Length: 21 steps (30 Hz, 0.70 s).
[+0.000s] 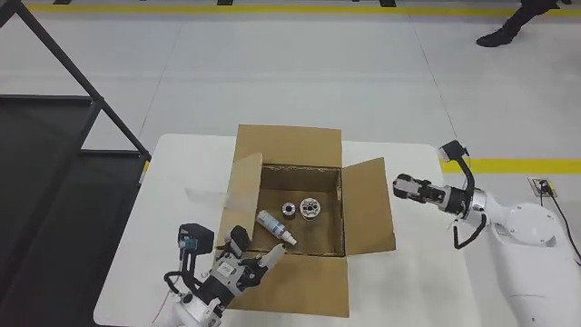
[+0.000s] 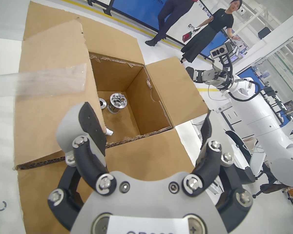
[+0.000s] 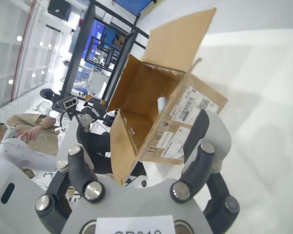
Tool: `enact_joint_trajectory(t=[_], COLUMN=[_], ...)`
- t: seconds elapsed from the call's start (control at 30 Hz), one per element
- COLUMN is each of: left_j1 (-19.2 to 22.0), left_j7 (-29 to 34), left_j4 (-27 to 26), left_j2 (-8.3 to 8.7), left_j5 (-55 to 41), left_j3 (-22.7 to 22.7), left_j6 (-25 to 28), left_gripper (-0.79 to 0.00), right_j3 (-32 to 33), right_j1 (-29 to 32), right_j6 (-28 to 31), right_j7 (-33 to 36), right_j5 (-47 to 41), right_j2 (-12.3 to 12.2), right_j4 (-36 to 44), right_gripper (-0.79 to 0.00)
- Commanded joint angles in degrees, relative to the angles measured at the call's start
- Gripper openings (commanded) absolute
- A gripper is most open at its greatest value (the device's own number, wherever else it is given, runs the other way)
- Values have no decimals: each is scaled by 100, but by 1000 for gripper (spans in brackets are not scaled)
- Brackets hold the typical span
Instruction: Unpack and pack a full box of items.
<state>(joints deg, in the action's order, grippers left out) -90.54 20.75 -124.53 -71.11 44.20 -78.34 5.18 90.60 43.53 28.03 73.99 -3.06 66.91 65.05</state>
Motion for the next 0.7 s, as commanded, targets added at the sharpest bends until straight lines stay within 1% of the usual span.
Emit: enact_joint_trajectory(t=[0.0,0.23,0.43,0.57,0.67], left_j1=[71,220,285,320,349], left_j7=[60,143,158,189,222], left_j4=[99,335,424,478,540], left_j2=[-2,-6,-9,-10,-12], left_j5=[37,62,39,4,-36], left_j3=[51,135,173,194,212], left_j6=[-44,-173,-257,-303,-337], left_gripper=[0,0,0,0,0], right_j3=[-196,-876,-1559,-1982,-2381], right_j1=[-117,-217,-275,-450,-657], right_j6=[60,256,452,653,693], right_j7=[167,-28,-224,-425,-465], right_j5=[9,-310,-932,-1223,-1540], right_j2=[-2,-34,-104,-134,-129], right_j4=[-117,125,593,573,443], right_gripper=[0,0,0,0,0])
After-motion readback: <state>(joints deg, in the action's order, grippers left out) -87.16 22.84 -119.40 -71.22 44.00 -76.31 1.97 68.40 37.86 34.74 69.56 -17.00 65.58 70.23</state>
